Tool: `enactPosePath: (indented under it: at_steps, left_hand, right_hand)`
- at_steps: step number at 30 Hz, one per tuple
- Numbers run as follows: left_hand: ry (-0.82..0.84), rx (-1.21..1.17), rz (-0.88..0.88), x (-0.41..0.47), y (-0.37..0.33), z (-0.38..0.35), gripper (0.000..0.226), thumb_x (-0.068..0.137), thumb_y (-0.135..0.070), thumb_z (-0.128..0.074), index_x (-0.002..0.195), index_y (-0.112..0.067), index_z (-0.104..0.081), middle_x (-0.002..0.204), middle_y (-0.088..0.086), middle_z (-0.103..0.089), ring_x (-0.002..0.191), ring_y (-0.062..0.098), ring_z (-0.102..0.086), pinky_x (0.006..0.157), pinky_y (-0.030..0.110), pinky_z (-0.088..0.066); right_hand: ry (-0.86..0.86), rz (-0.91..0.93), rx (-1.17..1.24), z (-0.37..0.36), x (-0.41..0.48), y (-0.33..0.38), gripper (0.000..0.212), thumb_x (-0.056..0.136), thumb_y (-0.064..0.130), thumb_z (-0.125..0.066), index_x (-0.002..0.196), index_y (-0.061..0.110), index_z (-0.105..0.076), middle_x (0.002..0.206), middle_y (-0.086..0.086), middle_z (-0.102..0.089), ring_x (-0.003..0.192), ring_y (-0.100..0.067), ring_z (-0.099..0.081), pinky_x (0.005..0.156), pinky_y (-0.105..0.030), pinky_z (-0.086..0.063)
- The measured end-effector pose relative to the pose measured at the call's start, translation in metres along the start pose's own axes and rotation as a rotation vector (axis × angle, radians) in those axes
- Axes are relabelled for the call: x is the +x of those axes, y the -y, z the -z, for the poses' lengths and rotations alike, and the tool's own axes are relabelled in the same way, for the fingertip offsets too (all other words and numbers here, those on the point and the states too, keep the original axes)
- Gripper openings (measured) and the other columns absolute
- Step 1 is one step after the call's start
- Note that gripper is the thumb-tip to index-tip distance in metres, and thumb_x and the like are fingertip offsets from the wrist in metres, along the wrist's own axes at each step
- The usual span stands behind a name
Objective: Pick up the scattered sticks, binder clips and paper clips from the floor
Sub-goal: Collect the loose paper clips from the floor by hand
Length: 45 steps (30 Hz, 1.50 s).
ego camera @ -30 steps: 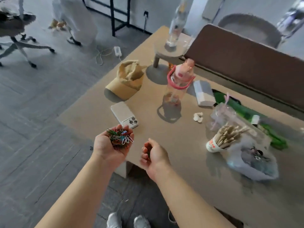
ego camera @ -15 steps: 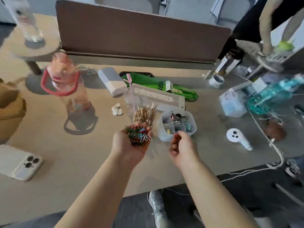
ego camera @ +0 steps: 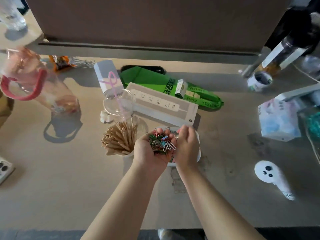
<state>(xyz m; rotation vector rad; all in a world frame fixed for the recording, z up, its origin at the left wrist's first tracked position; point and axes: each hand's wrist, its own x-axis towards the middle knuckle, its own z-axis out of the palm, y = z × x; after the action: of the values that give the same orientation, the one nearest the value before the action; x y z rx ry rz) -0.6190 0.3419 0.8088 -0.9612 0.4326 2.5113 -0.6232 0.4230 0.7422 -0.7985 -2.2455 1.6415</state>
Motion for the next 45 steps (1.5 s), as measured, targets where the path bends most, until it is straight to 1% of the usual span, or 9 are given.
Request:
enactPosePath:
  at_steps: [2, 5, 7, 14, 17, 24, 28, 37, 45]
  left_hand:
    - [0.005, -0.027, -0.060, 0.011, 0.002, -0.005, 0.028, 0.090, -0.011, -0.033, 0.065, -0.008, -0.048, 0.066, 0.010, -0.052, 0.064, 0.023, -0.050, 0.066, 0.030, -0.048]
    - [0.011, -0.011, -0.116, 0.027, 0.006, -0.007, 0.028, 0.092, -0.012, -0.033, 0.067, -0.008, -0.047, 0.069, 0.010, -0.050, 0.065, 0.022, -0.049, 0.057, 0.027, -0.052]
    - [0.013, 0.037, -0.140, 0.036, 0.008, -0.007, 0.028, 0.092, -0.012, -0.034, 0.068, -0.009, -0.048, 0.070, 0.009, -0.051, 0.065, 0.021, -0.050, 0.062, 0.029, -0.049]
    - [-0.003, 0.144, -0.237, 0.049, 0.018, -0.012, 0.027, 0.092, -0.013, -0.038, 0.068, -0.010, -0.051, 0.066, 0.007, -0.058, 0.062, 0.021, -0.054, 0.066, 0.031, -0.049]
    - [-0.022, 0.143, -0.304, 0.050, 0.019, -0.009, 0.029, 0.093, -0.014, -0.039, 0.067, -0.009, -0.053, 0.066, 0.008, -0.059, 0.063, 0.021, -0.055, 0.068, 0.032, -0.049]
    - [-0.135, 0.174, -0.473, 0.047, 0.023, 0.006, 0.035, 0.097, -0.016, -0.040, 0.065, -0.010, -0.055, 0.062, 0.006, -0.058, 0.060, 0.020, -0.055, 0.067, 0.031, -0.045]
    - [-0.185, 0.247, -0.582, 0.050, 0.024, 0.016, 0.034, 0.096, -0.015, -0.041, 0.067, -0.009, -0.056, 0.062, 0.006, -0.059, 0.060, 0.020, -0.054, 0.060, 0.029, -0.045]
    - [-0.192, 0.378, -0.728, 0.052, 0.029, 0.031, 0.041, 0.095, -0.010, -0.045, 0.066, -0.019, -0.073, 0.074, 0.007, -0.066, 0.074, 0.019, -0.062, 0.070, 0.028, -0.050]
    - [-0.131, 0.518, -0.699, 0.047, 0.033, 0.029, 0.029, 0.086, -0.028, -0.052, 0.068, -0.025, -0.074, 0.083, -0.002, -0.067, 0.083, 0.013, -0.059, 0.084, 0.034, -0.045]
  right_hand:
    - [0.062, 0.136, -0.017, 0.000, 0.003, -0.006, 0.036, 0.098, 0.028, -0.037, 0.069, 0.009, -0.046, 0.065, -0.007, -0.056, 0.064, -0.023, -0.057, 0.060, -0.037, -0.043]
    - [0.110, 0.222, -0.089, 0.006, 0.010, -0.012, 0.029, 0.094, 0.021, -0.040, 0.067, 0.012, -0.047, 0.062, 0.009, -0.046, 0.061, -0.002, -0.048, 0.054, -0.015, -0.032]
    - [0.152, 0.223, -0.089, 0.011, 0.015, -0.014, 0.028, 0.096, 0.012, -0.045, 0.068, 0.013, -0.050, 0.062, 0.012, -0.046, 0.063, 0.003, -0.049, 0.055, -0.011, -0.033]
    - [0.189, 0.213, -0.060, 0.027, 0.023, -0.014, 0.026, 0.094, 0.028, -0.041, 0.072, 0.031, -0.054, 0.069, 0.010, -0.060, 0.066, -0.004, -0.055, 0.057, -0.018, -0.040]
    - [0.185, 0.178, -0.005, 0.034, 0.024, -0.008, 0.028, 0.095, 0.028, -0.043, 0.069, 0.028, -0.054, 0.066, 0.006, -0.059, 0.061, -0.007, -0.052, 0.055, -0.023, -0.040]
    - [0.194, 0.012, 0.046, 0.033, 0.021, -0.006, 0.030, 0.097, 0.026, -0.047, 0.069, 0.026, -0.058, 0.071, 0.004, -0.064, 0.073, -0.017, -0.061, 0.071, -0.040, -0.051]
    - [0.202, 0.020, 0.027, 0.032, 0.016, -0.012, 0.028, 0.093, 0.031, -0.046, 0.069, 0.026, -0.058, 0.069, 0.005, -0.063, 0.071, -0.018, -0.062, 0.066, -0.039, -0.051]
    - [0.182, 0.023, 0.011, 0.030, 0.017, -0.013, 0.032, 0.096, 0.021, -0.049, 0.066, 0.028, -0.056, 0.069, 0.005, -0.063, 0.073, -0.021, -0.063, 0.068, -0.034, -0.050]
    - [0.242, -0.001, -0.053, 0.038, 0.023, 0.000, 0.032, 0.095, 0.020, -0.048, 0.065, 0.024, -0.057, 0.066, 0.002, -0.060, 0.065, -0.015, -0.056, 0.064, -0.033, -0.047]
